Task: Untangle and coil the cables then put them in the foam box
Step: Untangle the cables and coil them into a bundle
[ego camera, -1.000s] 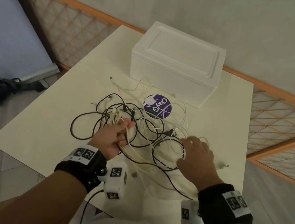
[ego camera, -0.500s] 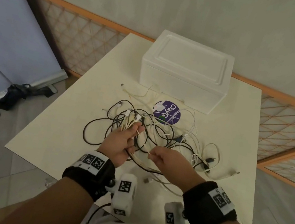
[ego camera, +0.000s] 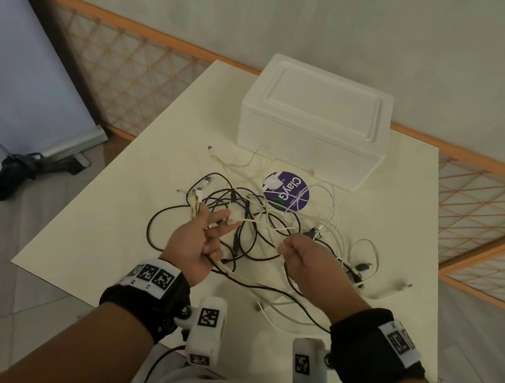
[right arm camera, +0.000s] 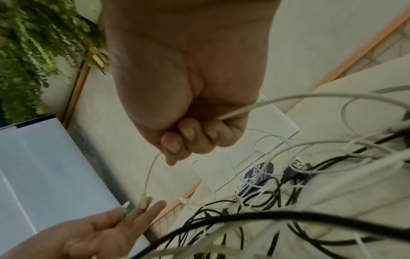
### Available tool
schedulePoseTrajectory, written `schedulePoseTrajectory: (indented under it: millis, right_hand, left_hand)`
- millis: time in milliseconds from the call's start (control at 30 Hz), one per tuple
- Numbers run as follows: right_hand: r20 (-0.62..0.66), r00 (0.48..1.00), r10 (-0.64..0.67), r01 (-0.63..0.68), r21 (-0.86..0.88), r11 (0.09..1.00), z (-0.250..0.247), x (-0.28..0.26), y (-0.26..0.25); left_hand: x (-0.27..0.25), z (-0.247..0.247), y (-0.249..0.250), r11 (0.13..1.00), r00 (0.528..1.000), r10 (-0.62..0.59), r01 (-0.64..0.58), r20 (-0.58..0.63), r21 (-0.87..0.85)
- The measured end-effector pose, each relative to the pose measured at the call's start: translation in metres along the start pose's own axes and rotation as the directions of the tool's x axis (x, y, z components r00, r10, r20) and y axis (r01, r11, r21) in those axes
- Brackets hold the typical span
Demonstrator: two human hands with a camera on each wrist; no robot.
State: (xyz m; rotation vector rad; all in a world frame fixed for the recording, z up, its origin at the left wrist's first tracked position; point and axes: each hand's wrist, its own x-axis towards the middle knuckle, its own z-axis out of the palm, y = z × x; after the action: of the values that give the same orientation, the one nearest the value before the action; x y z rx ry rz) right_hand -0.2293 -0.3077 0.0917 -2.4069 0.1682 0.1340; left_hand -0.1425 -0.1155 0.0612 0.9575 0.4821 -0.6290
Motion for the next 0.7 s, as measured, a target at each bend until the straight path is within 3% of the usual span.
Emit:
schedulePoseTrajectory:
  millis: [167, 300, 367, 500, 633, 700]
  right_hand:
    - [-0.062, 0.996, -0.068, 0.065, -0.048, 0.997, 0.012, 0.001, -0.025]
    - [-0.230, 0.968, -0.099, 0.088, -0.057, 0.994, 0.020, 0.004, -0.036]
    - [-0.178, 0.972, -0.155, 0.132, -0.132, 0.982, 0.026, 0.005, -0.038]
    - [0.068, 0.982, -0.176, 0.188, -0.267, 0.945, 0.049, 0.005, -0.034]
    - [0.049, 0.990, -0.133, 0.141, -0.245, 0.959, 0.056, 0.001, -0.031]
    - [0.084, 0.994, -0.069, 0.088, -0.245, 0.965, 0.051, -0.005, -0.028]
  left_hand:
    - [-0.006, -0.001, -0.003, 0.998, 0.998, -0.060, 0.060, 0.035, 0.006]
    - [-0.010, -0.004, 0.000, 0.997, 0.996, -0.069, 0.068, 0.050, 0.024]
    - [-0.016, -0.002, 0.001, 0.996, 0.992, -0.081, 0.078, 0.097, 0.036]
    - [-0.023, 0.003, 0.002, 0.996, 0.981, -0.079, 0.072, 0.177, 0.047]
    - [-0.020, -0.009, 0.001, 0.993, 0.980, -0.049, 0.027, 0.195, 0.113]
    - [-0.017, -0.017, 0.002, 0.985, 0.992, -0.050, 0.030, 0.115, 0.169]
